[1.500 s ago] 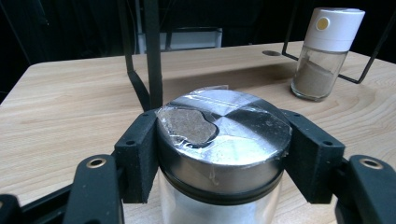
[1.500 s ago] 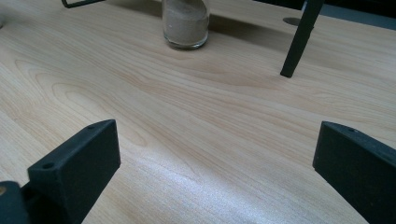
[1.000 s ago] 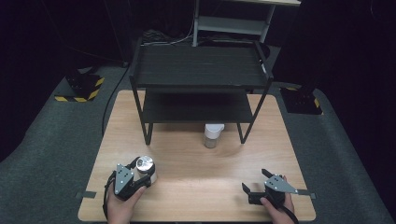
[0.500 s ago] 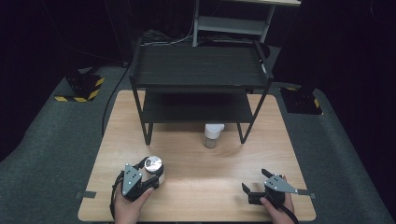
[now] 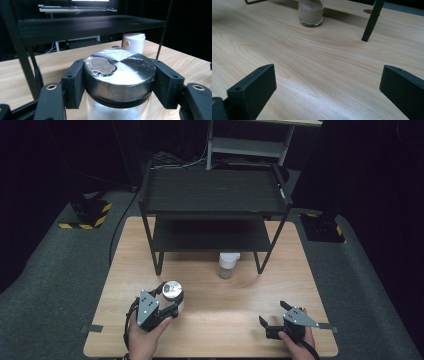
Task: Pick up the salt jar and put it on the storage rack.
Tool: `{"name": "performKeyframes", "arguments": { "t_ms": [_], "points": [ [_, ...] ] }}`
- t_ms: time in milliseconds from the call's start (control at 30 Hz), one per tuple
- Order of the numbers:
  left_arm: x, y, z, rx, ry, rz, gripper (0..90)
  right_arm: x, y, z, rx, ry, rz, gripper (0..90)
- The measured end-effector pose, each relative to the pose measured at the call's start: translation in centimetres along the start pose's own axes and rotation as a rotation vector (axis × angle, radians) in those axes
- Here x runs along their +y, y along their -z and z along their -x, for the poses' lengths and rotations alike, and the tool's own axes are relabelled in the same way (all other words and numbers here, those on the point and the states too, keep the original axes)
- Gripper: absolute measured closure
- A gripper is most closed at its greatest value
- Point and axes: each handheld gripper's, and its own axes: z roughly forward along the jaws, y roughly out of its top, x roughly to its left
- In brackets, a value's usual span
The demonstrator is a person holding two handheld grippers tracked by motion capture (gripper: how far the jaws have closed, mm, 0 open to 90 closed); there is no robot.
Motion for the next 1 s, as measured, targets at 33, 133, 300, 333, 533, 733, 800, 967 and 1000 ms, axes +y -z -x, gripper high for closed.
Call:
{"name": "performKeyframes", "arguments": {
  "t_ms": [33,133,300,333,533,733,800,967,1000],
  "points": [
    [0.2,-0.1,0.1,-0.002,-0.001,0.002,34.7,0.0,0.0,0.0,0.000,-0.002,0.001,0.3],
    [0.9,-0.5,0.3,-0.005,-0.004,0.005,34.7,0.0,0.0,0.1,0.001,-0.007,0.001,0.3],
    [2.1,-0.9,0.5,-0.010,-0.012,0.020,34.7,0.0,0.0,0.1,0.003,-0.009,0.002,0.3],
    [2.4,-1.0,0.5,-0.011,-0.018,0.022,34.8,0.0,0.0,0.1,0.003,-0.008,0.001,0.3],
    [4.2,-1.3,0.5,-0.009,-0.021,0.043,34.7,0.0,0.0,0.2,0.004,-0.010,0.002,0.3],
    [5.9,-1.5,0.6,-0.005,-0.025,0.047,34.8,0.0,0.0,0.2,0.005,-0.010,-0.001,0.3],
    [6.5,-1.7,0.6,-0.005,-0.029,0.047,34.7,0.0,0.0,0.2,0.005,-0.010,-0.001,0.3],
    [8.0,-2.0,0.9,-0.009,-0.039,0.063,34.7,0.0,0.0,0.2,0.008,-0.004,0.002,0.3],
    [8.4,-2.1,1.0,-0.009,-0.046,0.065,34.7,0.0,0.0,0.2,0.009,-0.002,0.002,0.3]
  ]
}}
